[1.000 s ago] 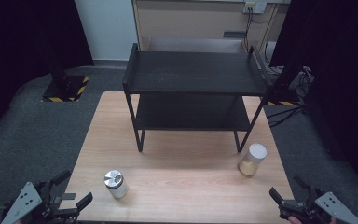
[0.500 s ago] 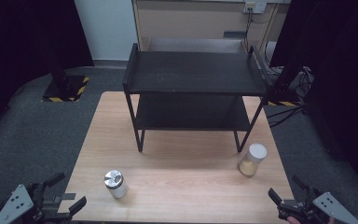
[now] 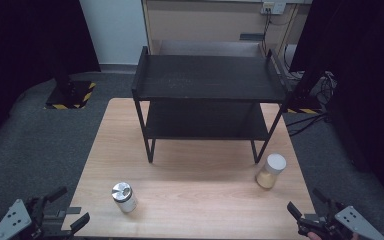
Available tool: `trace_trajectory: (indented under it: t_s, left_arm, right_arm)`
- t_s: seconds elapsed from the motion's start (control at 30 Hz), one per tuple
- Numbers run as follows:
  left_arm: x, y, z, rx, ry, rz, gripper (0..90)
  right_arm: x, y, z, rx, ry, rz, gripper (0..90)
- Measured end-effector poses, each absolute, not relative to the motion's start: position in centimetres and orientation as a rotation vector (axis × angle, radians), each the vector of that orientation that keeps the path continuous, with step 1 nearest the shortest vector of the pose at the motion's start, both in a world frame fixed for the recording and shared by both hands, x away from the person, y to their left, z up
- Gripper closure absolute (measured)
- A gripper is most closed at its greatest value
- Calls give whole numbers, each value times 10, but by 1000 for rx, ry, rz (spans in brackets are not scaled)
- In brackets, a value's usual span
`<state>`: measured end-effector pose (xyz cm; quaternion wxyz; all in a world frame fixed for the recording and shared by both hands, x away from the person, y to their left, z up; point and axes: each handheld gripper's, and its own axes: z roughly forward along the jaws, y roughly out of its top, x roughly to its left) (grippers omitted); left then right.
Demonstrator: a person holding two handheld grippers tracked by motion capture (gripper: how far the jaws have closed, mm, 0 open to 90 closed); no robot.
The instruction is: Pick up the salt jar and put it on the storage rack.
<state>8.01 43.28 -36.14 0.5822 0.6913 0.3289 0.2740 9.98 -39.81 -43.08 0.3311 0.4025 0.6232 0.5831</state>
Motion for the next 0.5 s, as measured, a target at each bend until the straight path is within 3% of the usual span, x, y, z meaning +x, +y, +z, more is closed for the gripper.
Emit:
trace_trajectory:
  t_s: [0.5]
  left_arm:
    - [78, 442, -366, 1639, 780, 635, 0]
  right_arm:
    - [100, -397, -432, 1054, 1631, 1524, 17]
